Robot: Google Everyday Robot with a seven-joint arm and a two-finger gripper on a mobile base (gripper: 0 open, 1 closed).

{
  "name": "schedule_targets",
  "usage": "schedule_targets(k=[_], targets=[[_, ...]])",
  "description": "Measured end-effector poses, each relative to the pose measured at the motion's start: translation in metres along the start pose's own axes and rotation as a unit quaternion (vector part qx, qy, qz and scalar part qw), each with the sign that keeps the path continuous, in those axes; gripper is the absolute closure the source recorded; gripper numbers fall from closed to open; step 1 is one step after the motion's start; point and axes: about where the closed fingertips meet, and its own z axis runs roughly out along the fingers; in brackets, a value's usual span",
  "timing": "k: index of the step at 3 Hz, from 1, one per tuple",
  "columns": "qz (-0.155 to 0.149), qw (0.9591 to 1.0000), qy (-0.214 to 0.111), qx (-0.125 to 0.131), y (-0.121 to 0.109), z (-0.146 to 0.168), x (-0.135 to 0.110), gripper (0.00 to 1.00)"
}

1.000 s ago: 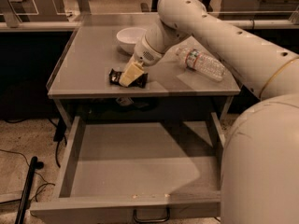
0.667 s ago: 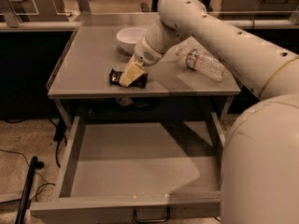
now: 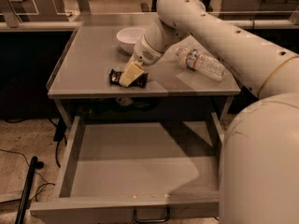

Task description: Place rxbar chocolate into top drawer

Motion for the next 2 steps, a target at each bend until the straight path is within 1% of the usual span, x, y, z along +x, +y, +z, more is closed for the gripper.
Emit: schedule_targets(k=[1,2], targets=[[-0.003,0.9998,-0.008,0.020,0.014,-0.018,0.008,1.00],[-0.031,0.9950,-0.050,0.080,0.058,-0.078,0.012,1.00]])
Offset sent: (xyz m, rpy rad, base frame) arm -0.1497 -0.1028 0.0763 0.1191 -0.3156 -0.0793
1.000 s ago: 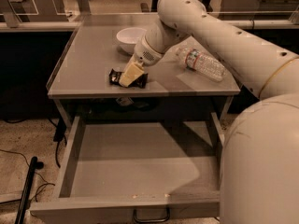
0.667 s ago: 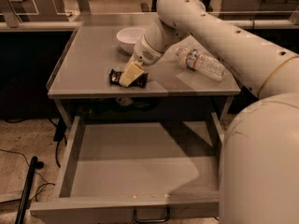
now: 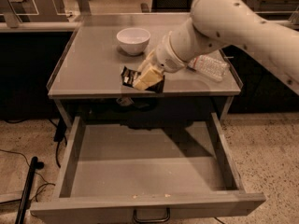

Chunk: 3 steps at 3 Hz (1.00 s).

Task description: Place rxbar chocolate into top drawer

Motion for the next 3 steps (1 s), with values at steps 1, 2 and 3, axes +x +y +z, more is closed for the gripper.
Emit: schedule_targets(k=[1,2,3], targets=[[-0.009,0.9994,-0.019,0.027,0.035,-0.037,0.014,1.00],[-0.003,0.9988,-0.029,0.040,0.078,-0.061,0.048,1.00],[0.023,0.9992,-0.023,0.022,0.100,-0.042,0.089,1.00]])
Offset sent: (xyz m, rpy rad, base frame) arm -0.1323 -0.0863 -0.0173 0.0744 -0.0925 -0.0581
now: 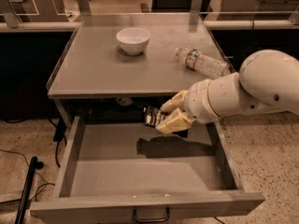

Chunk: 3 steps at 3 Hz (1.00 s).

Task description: Place rxbar chocolate into top drawer

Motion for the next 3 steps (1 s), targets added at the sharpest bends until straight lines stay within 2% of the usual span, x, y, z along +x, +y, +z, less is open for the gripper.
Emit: schedule_targets(k=[2,3], targets=[[0.001,1.0000,0.001,-0.005,0.002,0.004,0.000,1.00],[0.027,0.9994,0.001,-0.021,0.011,0.028,0.022,1.00]])
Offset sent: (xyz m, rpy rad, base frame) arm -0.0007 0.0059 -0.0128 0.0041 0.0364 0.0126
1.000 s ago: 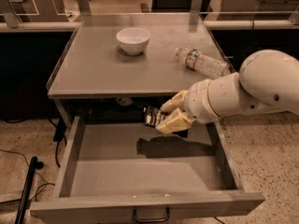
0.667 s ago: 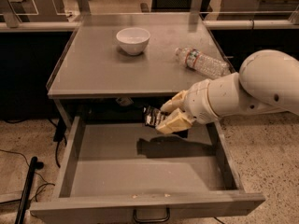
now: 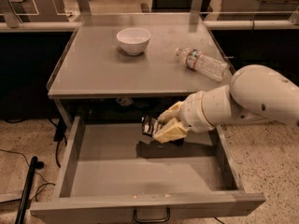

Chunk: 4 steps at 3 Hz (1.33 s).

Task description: Place rxbar chocolate into top drawer

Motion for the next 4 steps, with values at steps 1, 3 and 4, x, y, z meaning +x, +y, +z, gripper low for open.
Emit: schedule_targets(k=[1,3,4], targets=[[0.034,0.9994,0.003,-0.009,0.006,0.026,0.034,1.00],[0.076,0.9969,0.016,0.009,0.002,0.078,0.092,1.00],[0.090,0.9954,0.029,0.014,0.005,0.096,0.112,1.00]])
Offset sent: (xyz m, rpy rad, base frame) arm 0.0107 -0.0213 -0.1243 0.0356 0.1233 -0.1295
